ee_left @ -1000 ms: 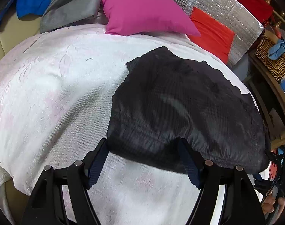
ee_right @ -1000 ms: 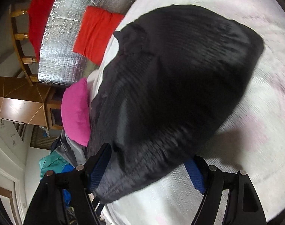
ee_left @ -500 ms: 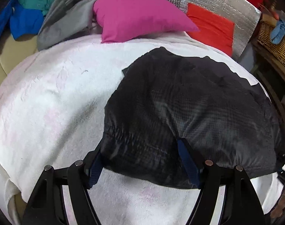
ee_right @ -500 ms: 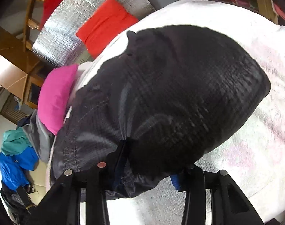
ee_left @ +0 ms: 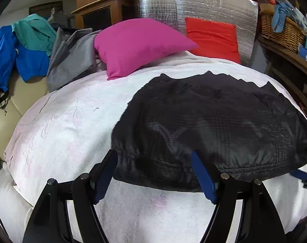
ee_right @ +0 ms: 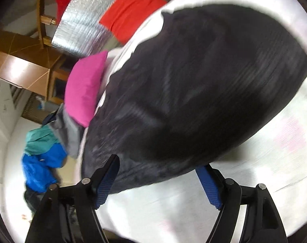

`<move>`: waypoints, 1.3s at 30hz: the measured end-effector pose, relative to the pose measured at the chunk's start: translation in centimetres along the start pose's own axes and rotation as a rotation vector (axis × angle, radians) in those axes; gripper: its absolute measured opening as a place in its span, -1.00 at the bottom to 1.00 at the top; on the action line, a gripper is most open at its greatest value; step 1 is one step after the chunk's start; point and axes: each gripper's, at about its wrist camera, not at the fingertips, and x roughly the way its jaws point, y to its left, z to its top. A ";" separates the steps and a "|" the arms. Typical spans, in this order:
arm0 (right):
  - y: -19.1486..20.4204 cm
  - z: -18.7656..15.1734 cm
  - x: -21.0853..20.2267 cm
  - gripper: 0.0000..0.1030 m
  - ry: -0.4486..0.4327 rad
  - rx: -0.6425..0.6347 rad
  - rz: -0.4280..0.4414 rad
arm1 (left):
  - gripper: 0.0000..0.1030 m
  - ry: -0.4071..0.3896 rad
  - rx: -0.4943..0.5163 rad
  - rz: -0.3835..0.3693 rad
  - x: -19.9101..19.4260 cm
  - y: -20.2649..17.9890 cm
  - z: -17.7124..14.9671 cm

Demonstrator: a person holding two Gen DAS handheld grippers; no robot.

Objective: Fold large clothes

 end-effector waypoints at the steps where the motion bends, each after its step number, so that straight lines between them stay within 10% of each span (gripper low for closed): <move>1: 0.2 -0.3 1.0 0.55 0.034 0.003 0.006 | 0.48 0.002 0.004 -0.004 0.1 -0.2 0.0; 11: 2.1 -1.3 3.4 0.55 -0.067 -0.034 0.014 | 0.48 0.029 0.037 -0.013 0.6 -1.9 -0.7; 22: 4.9 -1.8 2.2 0.08 -0.152 -0.239 -0.119 | 0.48 0.032 0.040 -0.011 0.7 -2.4 -0.7; 39: -1.3 0.4 -1.6 0.40 -0.124 0.121 -0.017 | 0.53 0.103 0.008 -0.075 1.6 -1.6 -1.0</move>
